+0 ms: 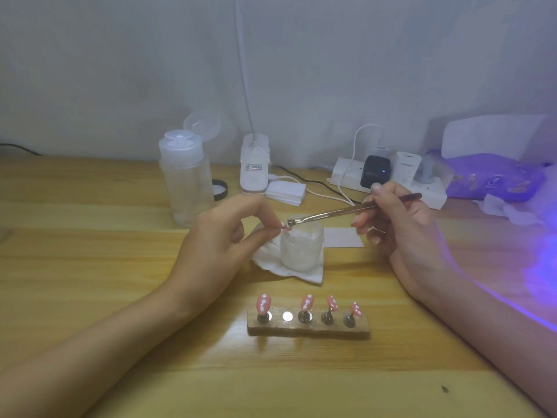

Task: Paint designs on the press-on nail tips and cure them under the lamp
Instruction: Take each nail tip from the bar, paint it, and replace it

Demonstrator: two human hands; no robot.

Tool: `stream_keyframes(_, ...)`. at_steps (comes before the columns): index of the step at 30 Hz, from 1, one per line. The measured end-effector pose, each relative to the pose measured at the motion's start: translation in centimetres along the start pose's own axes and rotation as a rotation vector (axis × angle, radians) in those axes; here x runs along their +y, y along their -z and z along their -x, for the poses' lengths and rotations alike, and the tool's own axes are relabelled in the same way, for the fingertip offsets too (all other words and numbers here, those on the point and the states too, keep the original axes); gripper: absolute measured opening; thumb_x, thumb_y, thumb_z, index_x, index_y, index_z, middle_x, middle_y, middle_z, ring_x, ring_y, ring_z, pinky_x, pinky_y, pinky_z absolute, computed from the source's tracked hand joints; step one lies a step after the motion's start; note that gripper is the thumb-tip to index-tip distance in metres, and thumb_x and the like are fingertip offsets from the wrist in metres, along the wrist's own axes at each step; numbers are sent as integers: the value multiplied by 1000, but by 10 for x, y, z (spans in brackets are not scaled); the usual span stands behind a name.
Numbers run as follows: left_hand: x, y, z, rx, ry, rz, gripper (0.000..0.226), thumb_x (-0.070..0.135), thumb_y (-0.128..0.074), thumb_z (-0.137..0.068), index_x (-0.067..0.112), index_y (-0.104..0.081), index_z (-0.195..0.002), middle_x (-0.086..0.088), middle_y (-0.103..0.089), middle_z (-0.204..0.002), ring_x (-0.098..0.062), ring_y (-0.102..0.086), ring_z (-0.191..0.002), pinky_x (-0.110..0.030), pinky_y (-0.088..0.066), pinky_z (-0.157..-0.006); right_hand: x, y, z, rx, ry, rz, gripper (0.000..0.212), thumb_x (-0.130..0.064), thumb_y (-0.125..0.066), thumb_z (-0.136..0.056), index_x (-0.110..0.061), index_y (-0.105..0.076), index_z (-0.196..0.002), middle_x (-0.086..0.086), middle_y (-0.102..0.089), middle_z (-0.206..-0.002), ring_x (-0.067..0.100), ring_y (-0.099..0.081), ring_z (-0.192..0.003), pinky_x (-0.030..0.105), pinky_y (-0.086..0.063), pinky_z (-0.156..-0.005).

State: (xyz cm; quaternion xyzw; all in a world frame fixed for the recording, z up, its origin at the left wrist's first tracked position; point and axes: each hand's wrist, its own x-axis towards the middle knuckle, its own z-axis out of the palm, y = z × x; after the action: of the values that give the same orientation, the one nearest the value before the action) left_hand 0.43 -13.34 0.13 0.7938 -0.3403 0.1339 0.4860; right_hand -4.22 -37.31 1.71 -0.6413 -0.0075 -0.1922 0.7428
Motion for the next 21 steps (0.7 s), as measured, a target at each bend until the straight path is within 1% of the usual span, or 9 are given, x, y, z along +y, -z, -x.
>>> stream_keyframes(1,0,0,0,2,-4,-5,8,23,-70,-89,26,-65,-84,9,-66,-93,-12,-33,-56,-35,-39,-59,0,0,0,-5,4,21,24,-39,-62,-86,-21,-56,-72,5,-68,-62,12,-60,-54,16,-39,-45)
stream_keyframes(3,1,1,-1,-2,-11,-20,11,21,-72,-89,26,-65,-83,12,-63,-90,-12,-34,-57,-36,-41,-59,1,0,0,26,0,45,26,-33,-60,-93,-19,-56,-71,6,-66,-60,12,-60,-53,16,-38,-44)
stream_keyframes(5,1,2,-2,-24,-25,-47,14,18,-73,-89,27,-64,-83,10,-63,-90,-13,-36,-58,-33,-41,-58,1,1,-1,54,-9,18,26,-27,-57,-96,-19,-55,-72,4,-65,-58,11,-58,-52,16,-37,-43)
stream_keyframes(8,1,2,-3,-51,-53,-80,15,20,-71,-91,27,-61,-83,5,-66,-93,-14,-38,-58,-25,-36,-56,0,0,0,5,-2,-8,23,-38,-61,-87,-22,-57,-71,3,-67,-59,11,-59,-53,16,-38,-44)
stream_keyframes(9,0,2,-3,-55,-64,-82,14,20,-70,-92,26,-61,-83,5,-65,-93,-14,-37,-58,-23,-35,-56,0,-1,0,-9,1,7,23,-38,-61,-87,-23,-57,-69,4,-67,-60,11,-59,-53,16,-38,-44)
stream_keyframes(13,0,2,-3,-60,-92,-90,8,24,-66,-90,24,-62,-84,5,-60,-88,-13,-37,-58,-18,-32,-55,2,2,-2,47,-14,27,27,-26,-55,-99,-20,-55,-72,4,-65,-58,11,-56,-51,17,-35,-43)
stream_keyframes(16,2,1,-4,-58,-105,-81,7,23,-66,-89,22,-61,-83,5,-61,-87,-12,-36,-58,-13,-30,-55,1,1,-2,15,4,-2,25,-36,-60,-90,-25,-59,-68,3,-66,-59,10,-57,-52,16,-36,-44)
stream_keyframes(18,2,1,-5,-59,-114,-79,7,22,-65,-89,21,-62,-83,4,-63,-88,-12,-37,-58,-13,-31,-57,2,0,-1,-18,11,23,24,-40,-61,-87,-26,-59,-68,4,-67,-61,11,-57,-53,17,-37,-44)
stream_keyframes(21,1,1,-5,-60,-114,-86,6,23,-65,-89,20,-63,-84,4,-63,-88,-15,-39,-59,-17,-33,-57,3,2,-2,31,-4,26,28,-27,-57,-98,-20,-56,-71,4,-65,-58,10,-57,-53,17,-38,-45)
